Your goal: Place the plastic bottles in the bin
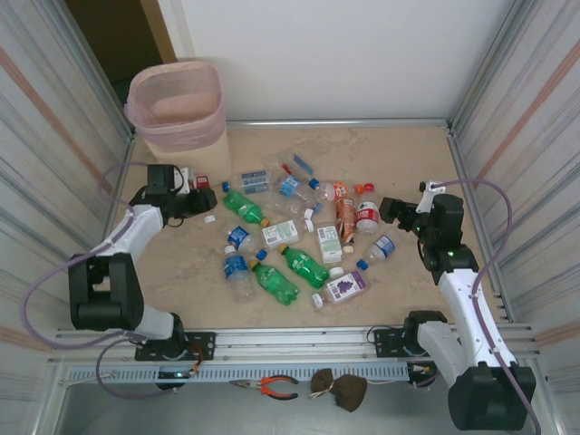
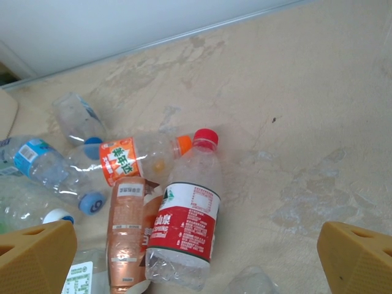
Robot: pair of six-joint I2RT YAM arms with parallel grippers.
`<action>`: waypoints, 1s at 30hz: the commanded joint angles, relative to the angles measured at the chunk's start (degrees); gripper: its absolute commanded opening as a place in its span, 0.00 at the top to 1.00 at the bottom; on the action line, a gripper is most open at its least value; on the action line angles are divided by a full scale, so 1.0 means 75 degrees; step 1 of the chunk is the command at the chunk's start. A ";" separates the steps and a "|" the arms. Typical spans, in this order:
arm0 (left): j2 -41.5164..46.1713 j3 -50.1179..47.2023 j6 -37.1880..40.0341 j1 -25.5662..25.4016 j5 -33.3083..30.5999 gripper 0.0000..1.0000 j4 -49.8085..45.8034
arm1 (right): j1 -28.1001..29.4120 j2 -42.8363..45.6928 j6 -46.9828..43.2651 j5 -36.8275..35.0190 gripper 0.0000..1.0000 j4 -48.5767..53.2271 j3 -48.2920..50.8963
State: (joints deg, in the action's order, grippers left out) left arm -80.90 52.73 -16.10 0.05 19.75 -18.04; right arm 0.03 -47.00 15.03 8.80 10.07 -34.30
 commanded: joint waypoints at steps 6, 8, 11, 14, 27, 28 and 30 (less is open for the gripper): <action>0.1452 0.0640 0.0390 0.0036 0.0002 0.43 -0.1199 | 0.0045 0.0116 0.0074 0.0090 0.01 0.0053 -0.0355; 0.1694 0.0940 0.0422 0.0038 0.0031 0.43 -0.1385 | 0.0053 0.0091 0.0048 0.0106 0.01 0.0053 -0.0390; 0.1932 0.1462 0.0444 0.0037 0.0032 0.44 -0.1647 | 0.0065 0.0065 0.0036 0.0108 0.01 0.0058 -0.0442; 0.1979 0.2152 0.0500 0.0034 0.0012 0.43 -0.1903 | 0.0060 0.0091 0.0058 0.0116 0.01 0.0064 -0.0462; 0.0240 0.5735 0.1385 0.0036 -0.0555 0.44 -0.2398 | 0.0078 0.0185 0.0105 0.0014 0.01 0.0146 -0.0523; 0.0017 0.6060 0.1466 0.0038 -0.0641 0.45 -0.2431 | 0.0072 0.0205 0.0106 -0.0013 0.01 0.0174 -0.0524; -0.0418 0.6586 0.1673 0.0037 -0.0833 0.45 -0.2497 | 0.0070 0.0252 0.0106 -0.0067 0.01 0.0232 -0.0524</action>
State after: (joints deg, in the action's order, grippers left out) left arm -80.73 97.32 -7.35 0.05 16.14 -35.16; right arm 0.05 -46.65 15.00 8.91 10.72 -35.97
